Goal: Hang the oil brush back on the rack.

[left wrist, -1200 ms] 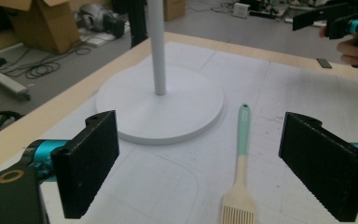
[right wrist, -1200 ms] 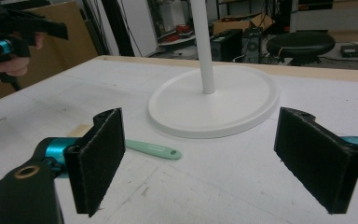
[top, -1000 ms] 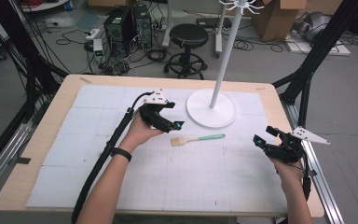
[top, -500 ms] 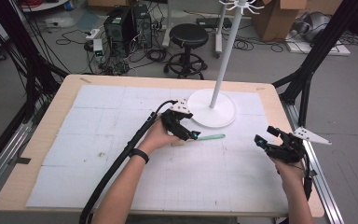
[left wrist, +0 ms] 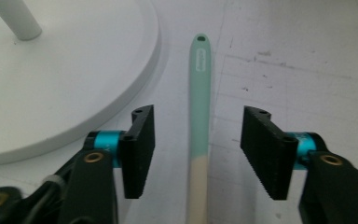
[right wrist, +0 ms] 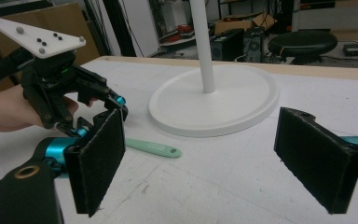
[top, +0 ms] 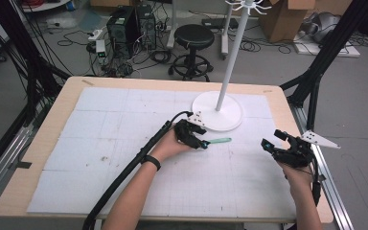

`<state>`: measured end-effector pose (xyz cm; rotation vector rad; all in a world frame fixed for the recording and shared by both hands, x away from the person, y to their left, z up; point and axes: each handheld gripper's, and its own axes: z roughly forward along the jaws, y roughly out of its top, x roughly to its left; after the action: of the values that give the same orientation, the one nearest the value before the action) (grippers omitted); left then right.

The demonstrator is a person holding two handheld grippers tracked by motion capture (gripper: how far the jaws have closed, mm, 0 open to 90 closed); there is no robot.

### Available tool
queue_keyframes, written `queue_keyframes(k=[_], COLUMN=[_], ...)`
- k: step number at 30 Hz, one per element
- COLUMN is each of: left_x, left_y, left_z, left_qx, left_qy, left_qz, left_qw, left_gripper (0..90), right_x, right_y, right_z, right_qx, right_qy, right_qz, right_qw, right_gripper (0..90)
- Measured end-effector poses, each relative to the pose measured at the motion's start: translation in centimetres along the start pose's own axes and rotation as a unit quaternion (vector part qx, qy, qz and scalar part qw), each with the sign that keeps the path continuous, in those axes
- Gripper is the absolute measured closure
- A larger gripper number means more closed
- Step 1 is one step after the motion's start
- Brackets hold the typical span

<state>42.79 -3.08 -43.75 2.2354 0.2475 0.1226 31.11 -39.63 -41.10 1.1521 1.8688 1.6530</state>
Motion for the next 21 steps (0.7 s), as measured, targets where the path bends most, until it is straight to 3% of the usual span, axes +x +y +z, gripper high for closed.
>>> queue_keyframes(k=[6,10,16,21], left_x=[0.08,0.01,0.21,0.0], left_y=[-0.31,-0.38,-0.54,-0.41], left_z=[0.37,0.53,0.49,0.51], left_qx=[0.013,0.021,0.017,0.022], left_qy=[-0.011,-0.005,-0.001,-0.001], left_qz=[-0.006,-0.002,-0.02,-0.011], left_qw=[0.9998,0.9998,0.9997,0.9997], left_gripper=[58.9,64.2,71.3,77.2], right_x=[0.0,-0.02,-0.02,-0.02], right_y=[0.0,0.0,0.01,0.03], right_z=[0.04,0.0,-0.05,-0.04], right_qx=[-0.001,-0.001,-0.001,-0.002], right_qy=[0.0,0.0,0.0,0.001], right_qz=[-0.001,0.0,0.0,0.0], right_qw=[1.0,1.0,1.0,1.0], right_gripper=[15.7,15.7,15.7,15.7])
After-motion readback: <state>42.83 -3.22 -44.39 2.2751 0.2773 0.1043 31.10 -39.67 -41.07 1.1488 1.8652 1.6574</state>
